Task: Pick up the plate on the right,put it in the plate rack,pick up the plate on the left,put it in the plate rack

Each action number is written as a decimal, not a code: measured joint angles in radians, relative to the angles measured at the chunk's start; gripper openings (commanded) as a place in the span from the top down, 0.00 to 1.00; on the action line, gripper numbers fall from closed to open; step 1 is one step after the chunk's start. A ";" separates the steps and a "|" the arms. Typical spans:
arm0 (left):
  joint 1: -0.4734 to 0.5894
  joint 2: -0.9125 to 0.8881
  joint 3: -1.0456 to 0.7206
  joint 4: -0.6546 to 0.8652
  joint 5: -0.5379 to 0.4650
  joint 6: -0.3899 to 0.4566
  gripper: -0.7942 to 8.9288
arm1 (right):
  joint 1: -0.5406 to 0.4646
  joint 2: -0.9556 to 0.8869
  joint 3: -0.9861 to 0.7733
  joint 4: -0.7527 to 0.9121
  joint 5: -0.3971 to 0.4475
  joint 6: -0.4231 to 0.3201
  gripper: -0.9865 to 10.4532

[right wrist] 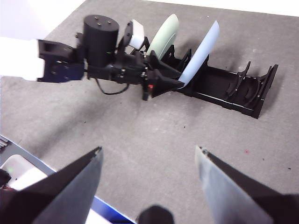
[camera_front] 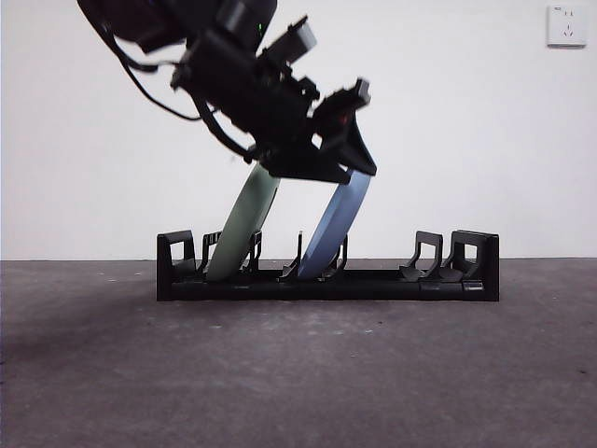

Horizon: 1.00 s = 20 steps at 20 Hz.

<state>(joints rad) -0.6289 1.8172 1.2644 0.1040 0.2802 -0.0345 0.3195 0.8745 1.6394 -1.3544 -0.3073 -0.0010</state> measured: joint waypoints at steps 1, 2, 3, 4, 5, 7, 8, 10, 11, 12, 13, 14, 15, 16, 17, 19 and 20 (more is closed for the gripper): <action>-0.001 -0.025 0.000 -0.027 0.000 0.000 0.71 | 0.000 0.000 0.000 0.000 0.000 0.000 0.62; -0.003 -0.060 0.000 -0.062 0.001 0.000 0.71 | 0.000 0.000 0.000 0.000 0.000 0.000 0.62; -0.003 -0.092 0.000 -0.091 0.001 0.000 0.71 | 0.000 0.000 0.000 0.000 0.000 0.000 0.62; -0.002 -0.137 0.000 -0.137 0.001 0.000 0.71 | 0.000 0.000 0.000 0.000 0.000 0.000 0.62; -0.002 -0.171 0.000 -0.176 0.001 0.000 0.71 | 0.000 0.000 0.000 0.000 0.000 0.000 0.62; -0.003 -0.264 0.000 -0.280 0.005 0.000 0.72 | 0.000 0.000 0.000 0.000 0.000 0.000 0.62; -0.004 -0.322 0.000 -0.344 0.009 0.000 0.72 | 0.000 0.000 0.000 0.000 0.000 0.000 0.62; -0.008 -0.434 0.000 -0.465 0.011 0.000 0.72 | 0.000 0.000 0.000 0.000 0.000 0.000 0.62; -0.009 -0.484 0.000 -0.520 0.011 0.000 0.72 | 0.000 0.000 0.000 0.000 0.000 0.000 0.62; -0.009 -0.545 0.000 -0.584 0.011 0.000 0.72 | 0.000 0.000 0.000 0.000 0.000 0.000 0.62; -0.009 -0.594 0.000 -0.636 0.011 0.000 0.72 | 0.000 0.000 0.000 0.000 0.000 0.000 0.62; -0.009 -0.652 0.000 -0.698 0.011 0.000 0.72 | 0.000 0.000 0.000 0.000 0.000 0.000 0.62; -0.009 -0.703 0.000 -0.755 0.011 0.000 0.72 | 0.000 0.000 0.000 0.000 0.000 0.000 0.62; -0.009 -0.749 0.000 -0.809 0.011 0.000 0.72 | 0.000 0.000 0.000 0.000 0.000 0.000 0.62; -0.009 -0.793 0.000 -0.861 0.011 0.000 0.72 | 0.000 0.000 0.000 0.000 0.000 0.000 0.62; -0.009 -0.866 0.000 -0.948 0.011 0.000 0.72 | 0.000 0.000 0.000 0.000 0.000 0.000 0.62; -0.009 -0.895 0.000 -0.979 0.011 0.000 0.72 | 0.000 0.000 0.000 0.000 0.000 0.000 0.62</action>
<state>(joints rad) -0.6380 0.9222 1.2644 -0.8749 0.2916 -0.0345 0.3195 0.8745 1.6398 -1.3544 -0.3069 -0.0010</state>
